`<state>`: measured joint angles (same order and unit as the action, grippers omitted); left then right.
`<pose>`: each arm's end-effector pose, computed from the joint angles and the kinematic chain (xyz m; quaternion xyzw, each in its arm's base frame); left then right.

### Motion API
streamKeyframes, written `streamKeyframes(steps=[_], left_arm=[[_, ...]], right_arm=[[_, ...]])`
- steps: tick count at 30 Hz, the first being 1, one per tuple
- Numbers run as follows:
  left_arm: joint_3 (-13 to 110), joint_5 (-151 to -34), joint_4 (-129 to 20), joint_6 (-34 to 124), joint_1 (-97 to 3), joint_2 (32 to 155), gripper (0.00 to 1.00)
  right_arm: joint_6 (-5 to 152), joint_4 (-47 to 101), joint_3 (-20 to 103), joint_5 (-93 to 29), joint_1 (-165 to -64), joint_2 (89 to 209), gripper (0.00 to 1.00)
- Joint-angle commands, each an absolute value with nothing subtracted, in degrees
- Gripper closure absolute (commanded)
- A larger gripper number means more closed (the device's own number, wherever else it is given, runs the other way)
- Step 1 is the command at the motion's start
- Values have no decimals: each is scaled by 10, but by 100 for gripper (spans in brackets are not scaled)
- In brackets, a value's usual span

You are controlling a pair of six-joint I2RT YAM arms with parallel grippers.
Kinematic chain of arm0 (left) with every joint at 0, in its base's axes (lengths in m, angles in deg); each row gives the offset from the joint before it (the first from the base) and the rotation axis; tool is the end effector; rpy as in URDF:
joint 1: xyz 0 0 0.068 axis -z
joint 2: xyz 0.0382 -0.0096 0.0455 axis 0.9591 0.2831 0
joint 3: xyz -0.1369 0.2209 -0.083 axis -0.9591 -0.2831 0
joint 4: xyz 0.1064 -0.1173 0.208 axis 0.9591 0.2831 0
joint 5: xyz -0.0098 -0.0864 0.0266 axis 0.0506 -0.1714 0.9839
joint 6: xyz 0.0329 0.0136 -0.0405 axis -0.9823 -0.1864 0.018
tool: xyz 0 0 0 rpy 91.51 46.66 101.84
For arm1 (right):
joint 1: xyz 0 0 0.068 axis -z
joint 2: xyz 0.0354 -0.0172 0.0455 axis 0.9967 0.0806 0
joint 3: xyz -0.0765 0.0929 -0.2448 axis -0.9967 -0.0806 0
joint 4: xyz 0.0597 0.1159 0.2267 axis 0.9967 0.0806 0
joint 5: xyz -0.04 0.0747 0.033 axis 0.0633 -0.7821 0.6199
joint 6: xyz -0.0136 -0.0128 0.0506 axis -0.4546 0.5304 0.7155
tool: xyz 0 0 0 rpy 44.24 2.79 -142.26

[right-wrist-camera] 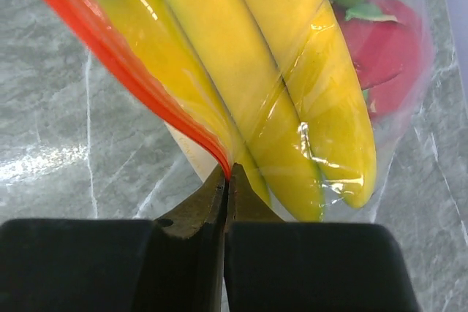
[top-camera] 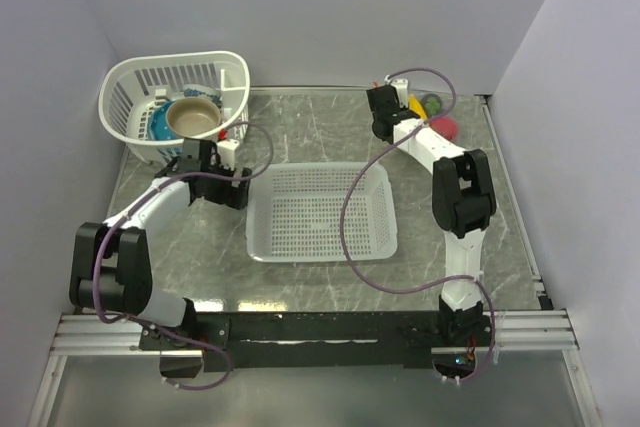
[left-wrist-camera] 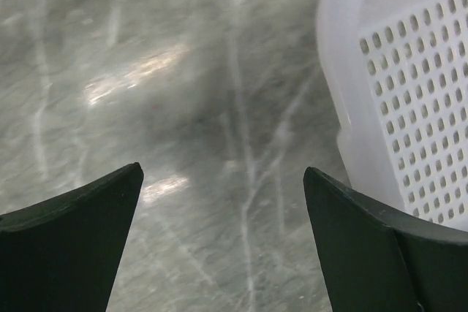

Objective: Open the zip-top bag and remove the fake food

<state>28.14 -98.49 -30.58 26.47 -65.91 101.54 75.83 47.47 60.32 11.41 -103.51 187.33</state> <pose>0.2903 -0.0477 0.2116 0.1559 0.9291 -0.1208 0.3128 0.4513 0.1261 0.2213 0.0457 0.8894 -0.1916 0.4125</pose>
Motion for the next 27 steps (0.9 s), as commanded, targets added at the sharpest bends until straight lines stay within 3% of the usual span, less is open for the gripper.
streamKeyframes(steps=[1,19,24,27], left_arm=[[280,-972,-335,268,-616,1002,1],[303,-1044,-375,323,-458,1017,1],[383,-1120,-327,325,-541,928,1],[458,-1197,-292,350,-674,874,1]], right_arm=[[757,465,639,116,-1033,1811,100],[742,524,796,39,-1048,1706,100],[726,535,840,18,-1085,1685,100],[711,530,867,10,-1130,1674,100]])
